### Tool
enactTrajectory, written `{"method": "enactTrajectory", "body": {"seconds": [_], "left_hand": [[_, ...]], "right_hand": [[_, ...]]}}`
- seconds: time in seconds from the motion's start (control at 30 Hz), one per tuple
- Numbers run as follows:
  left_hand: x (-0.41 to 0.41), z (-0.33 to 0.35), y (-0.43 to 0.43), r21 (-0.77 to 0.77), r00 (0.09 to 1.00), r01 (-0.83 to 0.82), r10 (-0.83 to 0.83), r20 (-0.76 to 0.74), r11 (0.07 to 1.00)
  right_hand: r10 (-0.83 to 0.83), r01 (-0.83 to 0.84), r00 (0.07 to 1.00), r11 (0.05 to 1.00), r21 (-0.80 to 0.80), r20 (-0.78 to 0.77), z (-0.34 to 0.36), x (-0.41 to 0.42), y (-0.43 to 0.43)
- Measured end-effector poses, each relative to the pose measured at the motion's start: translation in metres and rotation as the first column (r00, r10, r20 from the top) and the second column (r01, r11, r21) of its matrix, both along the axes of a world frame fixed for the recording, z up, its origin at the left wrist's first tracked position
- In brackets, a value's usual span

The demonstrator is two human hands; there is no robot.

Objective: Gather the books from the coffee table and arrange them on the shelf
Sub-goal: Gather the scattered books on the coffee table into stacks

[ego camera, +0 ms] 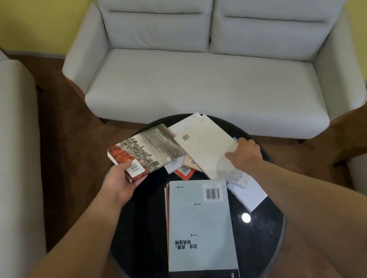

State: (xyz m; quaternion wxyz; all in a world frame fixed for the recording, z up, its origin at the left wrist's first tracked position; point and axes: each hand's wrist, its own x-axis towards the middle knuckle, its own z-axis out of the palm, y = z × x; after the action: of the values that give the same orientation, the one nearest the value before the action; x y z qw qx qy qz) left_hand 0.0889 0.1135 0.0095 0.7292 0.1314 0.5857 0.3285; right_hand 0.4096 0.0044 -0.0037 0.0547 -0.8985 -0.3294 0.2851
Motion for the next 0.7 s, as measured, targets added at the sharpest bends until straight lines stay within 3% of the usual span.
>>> {"method": "enactTrajectory", "body": {"seconds": [0.13, 0.33, 0.4, 0.53, 0.7], "left_hand": [[0.002, 0.028, -0.010, 0.151, 0.996, 0.072, -0.063, -0.064, 0.986], [-0.011, 0.070, -0.046, 0.285, 0.999, -0.043, 0.049, -0.012, 0.958], [-0.015, 0.082, -0.069, 0.262, 0.997, -0.078, 0.071, 0.034, 0.962], [-0.015, 0.093, -0.131, 0.188, 0.998, -0.035, 0.023, 0.066, 0.981], [-0.010, 0.083, -0.208, 0.086, 0.998, 0.006, -0.011, 0.060, 0.996]], "right_hand": [[-0.108, 0.185, 0.943, 0.956, 0.227, -0.314, 0.022, 0.006, -0.010], [0.039, 0.036, 0.986, 0.901, 0.432, -0.163, 0.064, 0.004, -0.050], [0.011, 0.120, 0.969, 0.851, 0.512, -0.245, 0.079, 0.002, -0.072], [-0.113, 0.428, 0.848, 0.722, 0.544, -0.518, 0.103, -0.017, -0.119], [-0.167, 0.688, 0.583, 0.622, 0.374, -0.795, 0.113, -0.055, -0.173]]}}
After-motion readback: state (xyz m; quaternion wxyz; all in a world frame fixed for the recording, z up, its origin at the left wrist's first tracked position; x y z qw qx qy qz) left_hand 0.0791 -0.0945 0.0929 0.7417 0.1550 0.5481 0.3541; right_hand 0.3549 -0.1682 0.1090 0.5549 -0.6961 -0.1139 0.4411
